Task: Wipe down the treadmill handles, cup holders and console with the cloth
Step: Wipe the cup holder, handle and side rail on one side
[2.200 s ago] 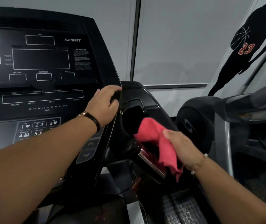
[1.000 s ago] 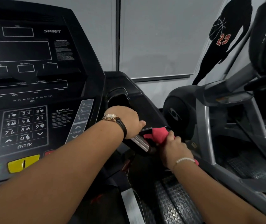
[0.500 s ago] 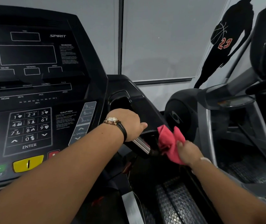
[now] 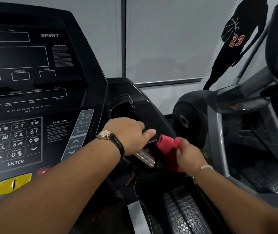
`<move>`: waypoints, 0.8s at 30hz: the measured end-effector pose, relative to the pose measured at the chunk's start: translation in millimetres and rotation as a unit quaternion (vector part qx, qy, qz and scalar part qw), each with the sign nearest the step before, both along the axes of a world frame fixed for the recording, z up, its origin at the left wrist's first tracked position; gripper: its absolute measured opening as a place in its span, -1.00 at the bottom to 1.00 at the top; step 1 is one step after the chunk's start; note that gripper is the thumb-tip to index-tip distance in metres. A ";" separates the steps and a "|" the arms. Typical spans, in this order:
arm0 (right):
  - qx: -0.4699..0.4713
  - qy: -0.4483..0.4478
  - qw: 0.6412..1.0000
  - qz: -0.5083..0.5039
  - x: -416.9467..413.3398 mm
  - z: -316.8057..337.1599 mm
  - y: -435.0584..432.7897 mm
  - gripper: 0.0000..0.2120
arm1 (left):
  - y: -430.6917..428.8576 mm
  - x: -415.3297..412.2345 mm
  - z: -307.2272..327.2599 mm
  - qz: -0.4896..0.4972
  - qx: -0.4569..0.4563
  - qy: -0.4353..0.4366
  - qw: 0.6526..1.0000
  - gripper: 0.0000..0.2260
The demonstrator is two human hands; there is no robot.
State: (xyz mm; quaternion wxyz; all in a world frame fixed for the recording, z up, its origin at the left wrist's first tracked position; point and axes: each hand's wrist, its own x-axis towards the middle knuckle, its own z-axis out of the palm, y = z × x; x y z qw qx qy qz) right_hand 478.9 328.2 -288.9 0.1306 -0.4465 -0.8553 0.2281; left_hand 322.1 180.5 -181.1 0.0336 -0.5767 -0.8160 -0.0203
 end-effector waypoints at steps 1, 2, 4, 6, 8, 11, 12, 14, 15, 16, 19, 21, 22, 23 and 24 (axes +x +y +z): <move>-0.034 0.015 0.999 -0.038 -9.6 2.0 6.4 -0.63 | 0.9 -1.0 -0.8 0.003 0.006 -0.002 1.000 -0.49; -0.069 0.031 0.995 -0.067 -18.1 4.3 13.6 -0.62 | 1.8 -1.6 -1.2 0.007 0.008 -0.005 1.000 -0.49; -0.147 0.079 0.980 -0.104 -31.7 7.8 31.0 -0.51 | 4.4 -2.6 -1.2 0.016 0.004 -0.017 1.000 -0.50; -0.247 0.127 0.953 -0.125 -39.6 11.4 46.1 -0.41 | 5.8 -3.4 -0.3 0.023 -0.005 -0.025 0.999 -0.50; -0.253 0.080 0.957 -0.119 -45.4 16.5 54.6 -0.43 | 5.8 -3.4 -0.5 0.024 -0.008 -0.024 0.999 -0.51; -0.083 -0.035 0.995 -0.035 -47.4 23.4 49.6 -0.54 | 4.4 -2.3 -1.9 0.024 0.005 -0.016 1.000 -0.52; -0.037 -0.029 0.999 0.007 -41.0 22.6 40.4 -0.54 | 4.1 -1.7 -2.9 0.025 0.011 -0.012 1.000 -0.53; -0.018 0.010 0.997 0.073 -19.8 13.6 19.9 -0.42 | 3.0 -1.4 -4.2 0.027 0.021 -0.004 0.999 -0.54; -0.020 0.011 0.996 0.087 -7.5 7.2 12.6 -0.35 | 2.1 -1.3 -4.6 0.027 0.026 -0.001 0.999 -0.54; -0.013 -0.002 0.996 0.091 2.7 1.8 7.3 -0.30 | 1.4 -1.1 -5.2 0.027 0.032 0.003 0.999 -0.54; -0.005 -0.036 0.998 0.043 8.8 -0.7 4.5 -0.38 | 0.2 0.3 -7.1 0.024 0.049 0.024 0.998 -0.55; -0.031 -0.017 0.999 -0.015 -5.7 5.7 12.0 -0.51 | -0.5 1.4 -7.8 0.024 0.060 0.038 0.997 -0.56; -0.059 -0.012 0.997 -0.048 -13.7 9.4 16.6 -0.56 | -0.8 1.9 -8.0 0.024 0.064 0.045 0.997 -0.56; -0.089 -0.001 0.993 -0.078 -21.3 12.4 20.8 -0.59 | -0.8 2.3 -8.0 0.024 0.067 0.050 0.996 -0.57; -0.108 0.010 0.988 -0.106 -26.6 13.4 22.3 -0.61 | -1.0 2.6 -8.2 0.024 0.069 0.053 0.996 -0.57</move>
